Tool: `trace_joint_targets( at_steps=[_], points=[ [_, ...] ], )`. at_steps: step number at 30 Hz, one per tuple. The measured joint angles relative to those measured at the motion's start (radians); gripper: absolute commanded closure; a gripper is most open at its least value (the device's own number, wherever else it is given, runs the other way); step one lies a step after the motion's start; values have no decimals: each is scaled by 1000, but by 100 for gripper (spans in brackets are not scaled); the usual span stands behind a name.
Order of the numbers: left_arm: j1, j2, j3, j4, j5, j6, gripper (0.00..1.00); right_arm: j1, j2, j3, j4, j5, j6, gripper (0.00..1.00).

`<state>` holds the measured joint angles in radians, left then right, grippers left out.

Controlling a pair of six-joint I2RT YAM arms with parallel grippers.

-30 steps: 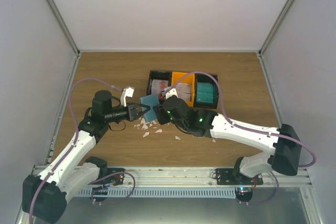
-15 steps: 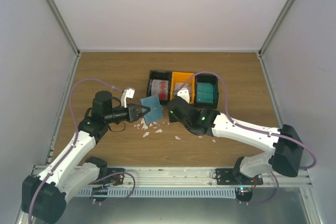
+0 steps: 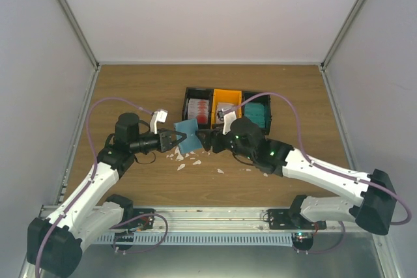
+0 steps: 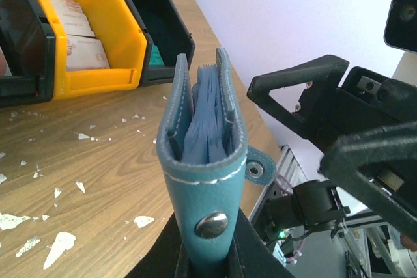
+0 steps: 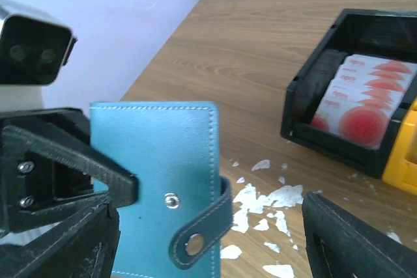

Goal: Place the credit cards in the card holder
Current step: Open the card holder at the center of the board.

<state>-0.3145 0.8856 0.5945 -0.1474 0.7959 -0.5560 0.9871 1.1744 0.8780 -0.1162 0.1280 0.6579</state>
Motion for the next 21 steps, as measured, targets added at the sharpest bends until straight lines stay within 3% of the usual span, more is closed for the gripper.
trace_joint_targets(
  at_steps=[3,6,10,18,19,21],
  points=[
    [0,0,0,0,3,0,100,0,24,11,17,-50,-26,27],
    [0,0,0,0,7,0,100,0,85,45,-5,-59,-43,37],
    [0,5,0,-7,0,1,100,2,139,61,-57,-31,-45,62],
    [0,42,0,-16,-9,6,100,3,141,49,-85,2,-16,99],
    [0,45,0,-16,-9,6,99,3,138,44,-84,1,-21,100],
    [0,50,0,-16,-9,7,84,3,130,34,-74,-5,-13,99]
  ],
)
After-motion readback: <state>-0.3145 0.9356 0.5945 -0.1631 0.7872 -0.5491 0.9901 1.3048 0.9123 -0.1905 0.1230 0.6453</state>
